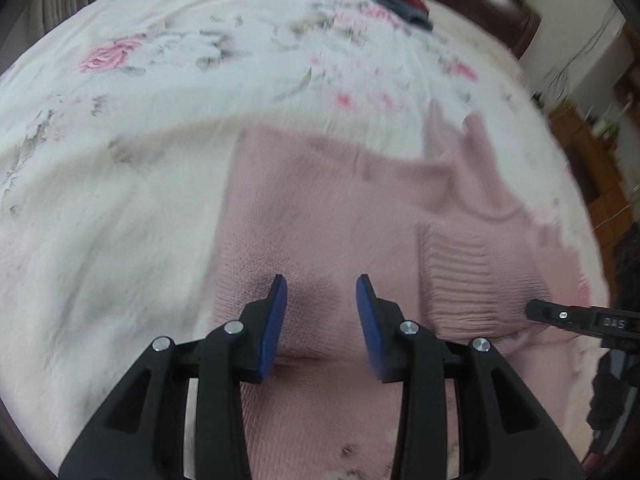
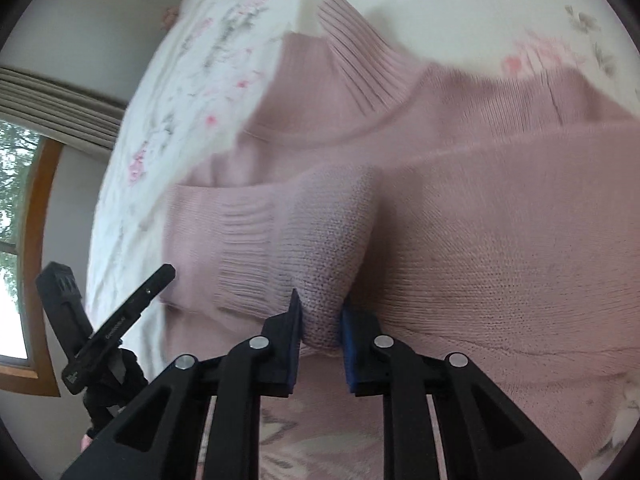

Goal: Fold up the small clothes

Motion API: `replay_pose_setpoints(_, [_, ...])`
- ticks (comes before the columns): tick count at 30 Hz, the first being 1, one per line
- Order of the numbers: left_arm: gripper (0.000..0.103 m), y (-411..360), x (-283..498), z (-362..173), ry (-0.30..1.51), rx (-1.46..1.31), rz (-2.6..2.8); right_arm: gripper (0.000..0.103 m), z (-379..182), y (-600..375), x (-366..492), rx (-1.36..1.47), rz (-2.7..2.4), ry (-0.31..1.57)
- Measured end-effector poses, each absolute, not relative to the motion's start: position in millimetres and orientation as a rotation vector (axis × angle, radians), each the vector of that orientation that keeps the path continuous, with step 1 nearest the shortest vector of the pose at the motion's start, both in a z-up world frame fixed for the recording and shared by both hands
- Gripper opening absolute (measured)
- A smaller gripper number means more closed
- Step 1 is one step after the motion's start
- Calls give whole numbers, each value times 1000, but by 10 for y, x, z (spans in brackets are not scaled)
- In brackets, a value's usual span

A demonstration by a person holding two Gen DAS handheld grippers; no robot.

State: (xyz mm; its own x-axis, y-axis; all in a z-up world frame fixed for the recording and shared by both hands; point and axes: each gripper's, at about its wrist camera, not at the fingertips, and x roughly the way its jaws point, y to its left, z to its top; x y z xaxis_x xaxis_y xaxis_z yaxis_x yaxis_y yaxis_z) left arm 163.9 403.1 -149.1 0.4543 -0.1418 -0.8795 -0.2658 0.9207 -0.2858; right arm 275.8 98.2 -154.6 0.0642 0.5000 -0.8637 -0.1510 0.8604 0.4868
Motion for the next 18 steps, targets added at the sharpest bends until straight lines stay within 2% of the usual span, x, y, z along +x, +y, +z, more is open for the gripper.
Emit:
replay_pose_setpoints(8, [35,4072,1681,-1642,1127,-387,66,22,-1753,931,2768,301,477,1465])
replay_pose_setpoints(9, [35,4086,1679,-1625,1126,-397,63,25,-1710,939,2765,284,466,1464])
replay_pose_setpoints(10, [35,4110,1661,-1593,1121,-416,60,32,-1624,948,2751,254,442,1446])
replay_pose_setpoints(12, [36,4162,1591,-1508,1099,-446,65,34,-1396,970,2689,155,401,1371])
replay_pose_setpoints(14, [36,4212,1497,-1421,1072,-459,74,40,-1172,1118,2613,69,401,1310])
replay_pose_setpoints(18, [36,4301,1355,-1345,1058,-477,100,40,-1079,1588,2508,10,507,1336])
